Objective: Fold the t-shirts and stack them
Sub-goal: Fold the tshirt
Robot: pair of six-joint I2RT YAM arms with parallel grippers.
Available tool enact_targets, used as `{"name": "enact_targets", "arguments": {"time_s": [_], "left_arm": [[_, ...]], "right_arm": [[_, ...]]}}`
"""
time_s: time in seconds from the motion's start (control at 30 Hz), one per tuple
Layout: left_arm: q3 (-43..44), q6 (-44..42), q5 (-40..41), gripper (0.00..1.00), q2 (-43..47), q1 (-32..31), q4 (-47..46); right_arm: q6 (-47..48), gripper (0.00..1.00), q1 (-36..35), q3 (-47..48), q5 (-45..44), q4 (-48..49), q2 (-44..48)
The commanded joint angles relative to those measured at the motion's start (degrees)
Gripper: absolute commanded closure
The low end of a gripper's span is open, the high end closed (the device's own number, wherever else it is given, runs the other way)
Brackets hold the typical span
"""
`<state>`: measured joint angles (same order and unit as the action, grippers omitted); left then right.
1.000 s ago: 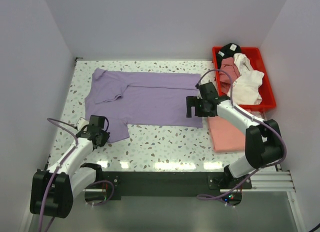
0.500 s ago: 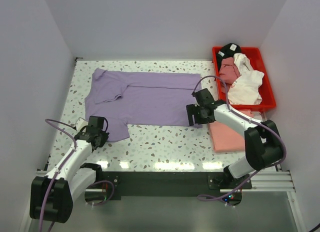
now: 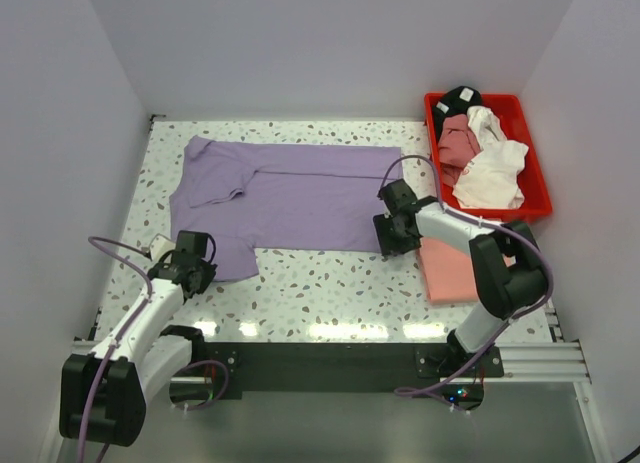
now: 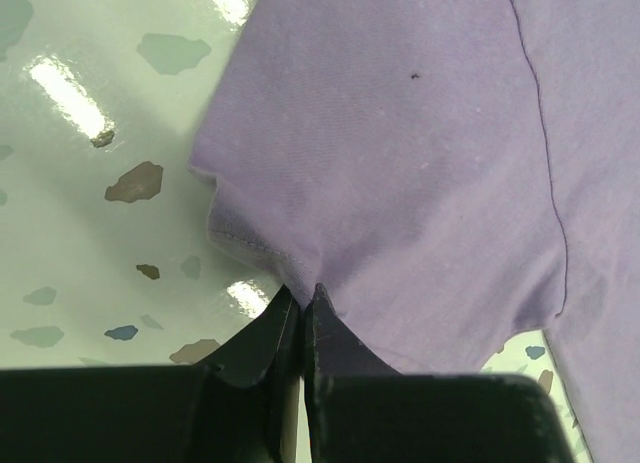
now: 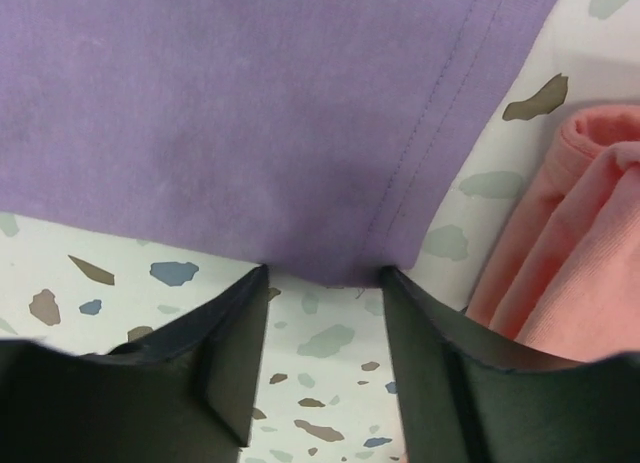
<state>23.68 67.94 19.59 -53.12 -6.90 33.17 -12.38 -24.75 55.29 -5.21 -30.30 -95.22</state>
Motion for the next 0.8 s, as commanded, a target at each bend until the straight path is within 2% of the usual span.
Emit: {"name": "enact_targets", "arguments": {"time_s": [0.0,0.13,0.27,0.4,0.43,0.5,0.63,0.77], "left_arm": [[2.24,0.35,2.20,1.00,1.00,-0.14,1.46],[2.16,0.96,2.90,1.00,2.84,-0.14,2.95],[1.72,2.63,2.91,1.00,5.04,-0.14,5.41],[1.54,5.44,3.26,1.00,7.07,-0.14,11.28],[1.54,6.75,3.43,1.00,7.94,-0.14,12.52],[1.46,7.21,2.73,1.00,9.17,-0.14,14.55],[0.23,7.73,-1.56,1.00,15.31,-0.14,15.79],[1.10,9.13,-2.02,1.00,19.98,-0.14,17.98]], "right_arm": [[0.52,0.50,-0.29,1.67,-1.64,0.07,-1.02],[0.25,0.72,-0.30,1.14,-2.00,-1.07,-1.02],[-0.10,0.88,-0.56,0.70,-1.03,-3.35,0.12],[-1.06,0.95,-2.14,-0.79,-0.24,-5.64,1.87],[-1.33,1.00,-2.49,-1.23,1.42,-5.64,2.23],[-2.37,1.00,-3.63,-1.85,3.97,-5.99,3.02],[-5.89,1.00,-6.79,-2.72,2.40,-10.99,5.12],[-8.53,1.00,-8.03,-4.66,2.49,-13.37,8.64]]}}
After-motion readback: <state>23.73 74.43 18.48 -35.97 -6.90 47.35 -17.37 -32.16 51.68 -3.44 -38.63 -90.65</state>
